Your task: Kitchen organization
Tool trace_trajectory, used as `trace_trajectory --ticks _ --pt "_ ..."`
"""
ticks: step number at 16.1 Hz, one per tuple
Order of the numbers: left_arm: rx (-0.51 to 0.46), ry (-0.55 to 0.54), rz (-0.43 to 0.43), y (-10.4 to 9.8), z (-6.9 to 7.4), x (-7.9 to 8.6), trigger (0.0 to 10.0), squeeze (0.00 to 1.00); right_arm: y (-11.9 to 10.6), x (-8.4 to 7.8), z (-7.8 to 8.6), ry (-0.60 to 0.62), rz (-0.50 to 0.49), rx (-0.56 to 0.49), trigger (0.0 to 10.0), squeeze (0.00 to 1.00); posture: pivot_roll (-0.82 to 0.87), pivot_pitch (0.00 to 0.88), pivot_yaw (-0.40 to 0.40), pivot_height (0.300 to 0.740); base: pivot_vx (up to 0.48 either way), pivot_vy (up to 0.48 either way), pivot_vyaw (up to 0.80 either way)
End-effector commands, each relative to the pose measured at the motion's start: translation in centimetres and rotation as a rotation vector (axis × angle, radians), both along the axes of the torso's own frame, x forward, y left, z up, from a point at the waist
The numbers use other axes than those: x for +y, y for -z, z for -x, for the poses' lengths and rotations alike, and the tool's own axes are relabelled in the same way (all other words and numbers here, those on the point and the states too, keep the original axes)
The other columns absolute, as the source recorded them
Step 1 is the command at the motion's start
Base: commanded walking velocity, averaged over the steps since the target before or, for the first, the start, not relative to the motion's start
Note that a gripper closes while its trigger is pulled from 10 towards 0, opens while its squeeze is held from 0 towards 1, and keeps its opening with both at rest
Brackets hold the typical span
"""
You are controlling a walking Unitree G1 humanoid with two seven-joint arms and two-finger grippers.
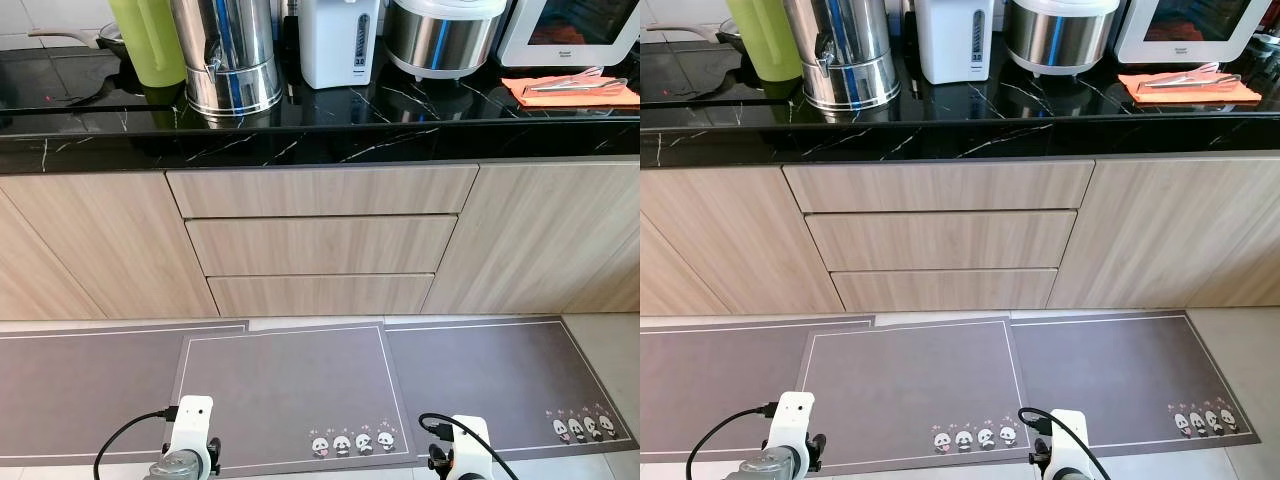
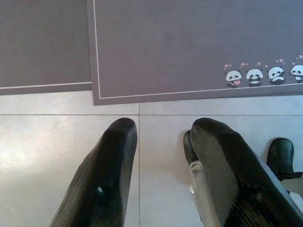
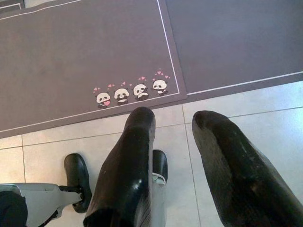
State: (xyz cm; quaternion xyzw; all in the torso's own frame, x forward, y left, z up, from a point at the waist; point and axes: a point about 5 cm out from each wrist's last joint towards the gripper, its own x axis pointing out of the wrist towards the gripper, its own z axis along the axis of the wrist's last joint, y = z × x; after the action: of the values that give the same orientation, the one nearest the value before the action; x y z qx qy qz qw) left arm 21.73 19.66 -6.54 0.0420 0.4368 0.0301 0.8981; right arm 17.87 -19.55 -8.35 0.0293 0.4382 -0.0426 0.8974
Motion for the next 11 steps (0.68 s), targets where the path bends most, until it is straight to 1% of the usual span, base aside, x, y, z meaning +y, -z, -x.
trace_trajectory --ticks 1,11 --pt "0.024 0.247 -0.004 -0.05 -0.26 -1.23 10.0 0.0 1.05 1.63 2.13 0.167 -0.144 0.008 10.0 0.0 -0.09 0.0 0.045 0.74 0.0 0.0 0.0" --pt "0.024 0.247 -0.004 -0.05 -0.26 -1.23 10.0 0.0 1.05 1.63 2.13 0.167 -0.144 0.008 10.0 0.0 -0.09 0.0 0.045 0.74 0.0 0.0 0.0"
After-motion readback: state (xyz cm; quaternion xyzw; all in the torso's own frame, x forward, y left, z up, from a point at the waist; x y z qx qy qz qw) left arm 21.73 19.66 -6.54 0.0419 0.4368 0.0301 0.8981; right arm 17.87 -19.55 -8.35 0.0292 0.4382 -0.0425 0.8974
